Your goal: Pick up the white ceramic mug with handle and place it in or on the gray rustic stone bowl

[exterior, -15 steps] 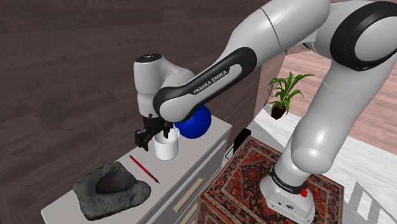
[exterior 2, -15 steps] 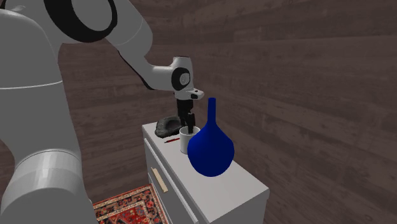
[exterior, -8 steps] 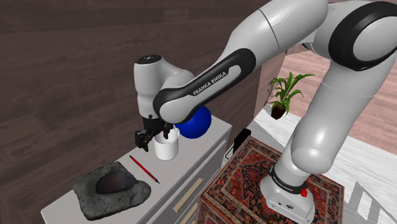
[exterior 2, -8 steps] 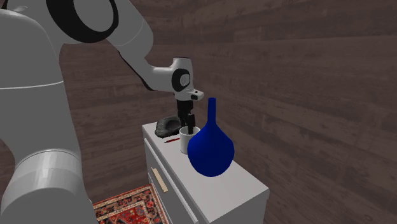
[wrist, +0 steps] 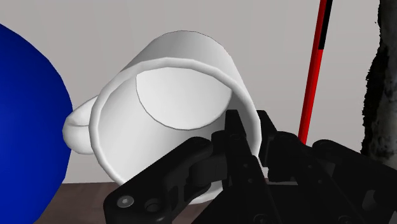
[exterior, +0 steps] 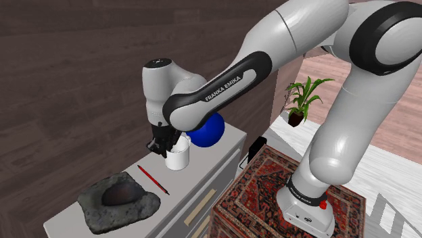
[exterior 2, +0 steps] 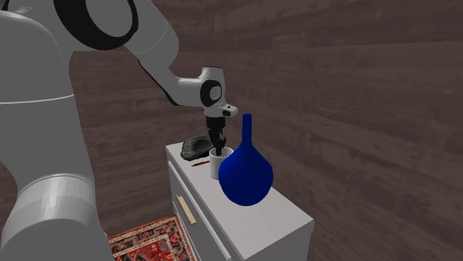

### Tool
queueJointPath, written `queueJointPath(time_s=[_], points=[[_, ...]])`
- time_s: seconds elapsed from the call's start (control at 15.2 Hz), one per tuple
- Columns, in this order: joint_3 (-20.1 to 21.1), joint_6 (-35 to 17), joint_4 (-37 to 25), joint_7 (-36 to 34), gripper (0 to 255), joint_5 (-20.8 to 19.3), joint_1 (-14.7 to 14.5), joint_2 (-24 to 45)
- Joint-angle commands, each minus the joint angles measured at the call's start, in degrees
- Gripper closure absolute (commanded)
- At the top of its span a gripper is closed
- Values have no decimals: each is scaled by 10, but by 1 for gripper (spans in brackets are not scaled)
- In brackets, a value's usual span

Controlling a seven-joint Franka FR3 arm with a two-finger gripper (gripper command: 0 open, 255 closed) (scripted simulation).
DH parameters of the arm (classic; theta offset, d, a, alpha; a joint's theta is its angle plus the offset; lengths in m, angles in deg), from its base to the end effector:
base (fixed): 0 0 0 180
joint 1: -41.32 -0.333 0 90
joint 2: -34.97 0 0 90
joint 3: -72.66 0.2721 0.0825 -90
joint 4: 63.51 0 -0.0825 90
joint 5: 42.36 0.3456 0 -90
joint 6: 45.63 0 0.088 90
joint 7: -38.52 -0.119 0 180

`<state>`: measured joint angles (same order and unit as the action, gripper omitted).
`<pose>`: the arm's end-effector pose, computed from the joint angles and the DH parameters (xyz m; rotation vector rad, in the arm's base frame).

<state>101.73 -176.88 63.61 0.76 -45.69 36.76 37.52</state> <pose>0.4212 0.2778 0.3303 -3.1393 0.0554 -0.0636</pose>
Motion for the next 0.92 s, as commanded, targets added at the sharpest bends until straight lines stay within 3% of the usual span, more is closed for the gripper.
queueJointPath(time_s=[0.0, 0.86], points=[[0, 0, 0, 0, 255, 0, 0, 0], [-2, 89, -47, 25, 255, 32, 2, -49]])
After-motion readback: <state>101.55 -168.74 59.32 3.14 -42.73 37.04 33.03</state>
